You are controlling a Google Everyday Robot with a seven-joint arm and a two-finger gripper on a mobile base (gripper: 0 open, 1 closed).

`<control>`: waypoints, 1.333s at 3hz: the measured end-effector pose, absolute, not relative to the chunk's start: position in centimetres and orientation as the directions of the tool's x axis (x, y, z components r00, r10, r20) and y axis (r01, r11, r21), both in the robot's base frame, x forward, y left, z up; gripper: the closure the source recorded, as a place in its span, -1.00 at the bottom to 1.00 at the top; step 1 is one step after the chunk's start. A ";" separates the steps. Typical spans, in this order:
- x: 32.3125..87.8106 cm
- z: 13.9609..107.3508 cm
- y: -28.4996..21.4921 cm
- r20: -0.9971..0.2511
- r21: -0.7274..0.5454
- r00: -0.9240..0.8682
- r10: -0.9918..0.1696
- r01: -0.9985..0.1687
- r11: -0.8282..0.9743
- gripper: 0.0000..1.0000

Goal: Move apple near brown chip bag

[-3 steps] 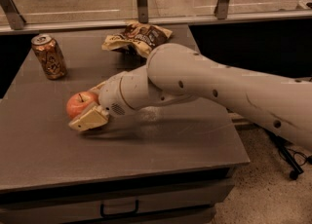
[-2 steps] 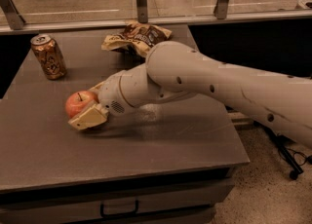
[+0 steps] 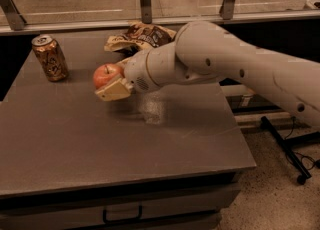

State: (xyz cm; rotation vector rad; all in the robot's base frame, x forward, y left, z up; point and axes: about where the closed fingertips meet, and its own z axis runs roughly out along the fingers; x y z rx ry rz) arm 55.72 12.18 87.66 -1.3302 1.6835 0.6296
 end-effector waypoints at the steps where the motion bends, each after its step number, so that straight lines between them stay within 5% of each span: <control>1: 59.8 88.6 9.5 -0.857 -0.171 -0.042 -0.513 -0.916 0.362 1.00; 3: 65.5 86.1 5.6 -0.855 -0.142 -0.116 -0.506 -0.885 0.443 1.00; 4: 67.0 84.5 4.7 -0.849 -0.132 -0.142 -0.509 -0.875 0.465 0.70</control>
Offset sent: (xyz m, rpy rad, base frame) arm 0.1165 -0.0834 -0.0144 -0.0149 -0.0115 -0.2016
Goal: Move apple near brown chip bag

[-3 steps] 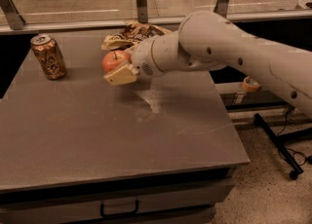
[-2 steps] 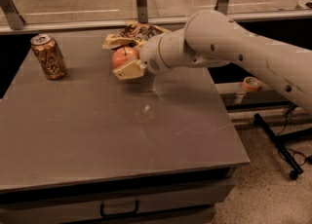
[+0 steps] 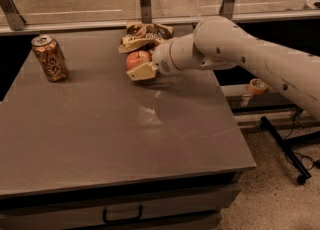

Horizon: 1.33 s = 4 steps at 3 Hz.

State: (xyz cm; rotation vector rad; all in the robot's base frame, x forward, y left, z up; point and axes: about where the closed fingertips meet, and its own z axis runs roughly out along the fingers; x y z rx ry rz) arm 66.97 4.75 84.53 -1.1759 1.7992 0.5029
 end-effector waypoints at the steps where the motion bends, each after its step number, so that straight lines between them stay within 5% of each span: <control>1: 67.7 83.9 4.3 -0.845 -0.136 -0.149 -0.513 -0.868 0.477 0.22; 3: 67.7 84.1 4.3 -0.845 -0.136 -0.150 -0.513 -0.868 0.477 -0.69; 4: 67.0 84.2 2.9 -0.835 -0.122 -0.188 -0.517 -0.853 0.508 -1.00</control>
Offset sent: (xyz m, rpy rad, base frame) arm 0.0167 -0.0180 -0.0092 -0.0318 0.0008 -0.0495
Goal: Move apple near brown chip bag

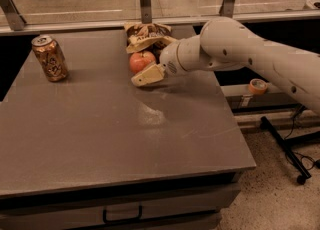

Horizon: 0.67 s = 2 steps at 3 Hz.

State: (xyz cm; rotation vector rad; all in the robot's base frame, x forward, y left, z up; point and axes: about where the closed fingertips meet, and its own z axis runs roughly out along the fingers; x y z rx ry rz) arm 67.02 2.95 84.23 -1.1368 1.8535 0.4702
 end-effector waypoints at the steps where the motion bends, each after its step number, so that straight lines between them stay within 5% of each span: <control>1: 66.0 84.5 1.4 -0.827 -0.114 -0.222 -0.516 -0.833 0.541 -1.00; 2: 64.7 85.9 -0.6 -0.829 -0.121 -0.239 -0.506 -0.806 0.579 -1.00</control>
Offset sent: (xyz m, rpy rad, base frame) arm -0.0373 -0.0663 0.0345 -0.0068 -0.0059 -0.1503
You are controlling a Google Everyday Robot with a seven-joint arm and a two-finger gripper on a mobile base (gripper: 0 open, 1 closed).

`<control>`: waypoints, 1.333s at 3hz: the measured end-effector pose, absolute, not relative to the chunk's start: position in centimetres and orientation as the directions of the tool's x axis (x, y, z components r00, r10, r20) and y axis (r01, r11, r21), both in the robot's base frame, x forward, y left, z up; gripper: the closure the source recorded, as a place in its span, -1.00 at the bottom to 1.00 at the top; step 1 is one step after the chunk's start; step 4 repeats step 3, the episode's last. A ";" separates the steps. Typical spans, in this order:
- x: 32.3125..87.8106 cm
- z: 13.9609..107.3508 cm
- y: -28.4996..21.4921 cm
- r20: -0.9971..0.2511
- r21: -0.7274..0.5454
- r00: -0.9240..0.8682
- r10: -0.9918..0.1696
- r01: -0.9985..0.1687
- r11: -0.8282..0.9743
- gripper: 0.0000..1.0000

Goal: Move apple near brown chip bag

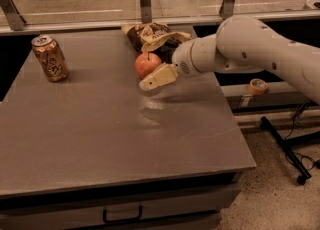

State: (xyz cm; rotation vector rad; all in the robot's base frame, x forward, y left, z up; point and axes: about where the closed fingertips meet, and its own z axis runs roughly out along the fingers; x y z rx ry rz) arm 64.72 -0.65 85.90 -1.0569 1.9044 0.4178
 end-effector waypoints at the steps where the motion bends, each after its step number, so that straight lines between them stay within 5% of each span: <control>1: 62.7 87.6 -2.2 -0.844 -0.098 -0.254 -0.473 -0.793 0.601 -1.00; 4: 59.5 89.8 -6.1 -0.849 -0.095 -0.288 -0.442 -0.741 0.665 -1.00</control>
Offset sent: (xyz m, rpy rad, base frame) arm -0.0883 -0.0998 0.0564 0.0542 0.0103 -0.2030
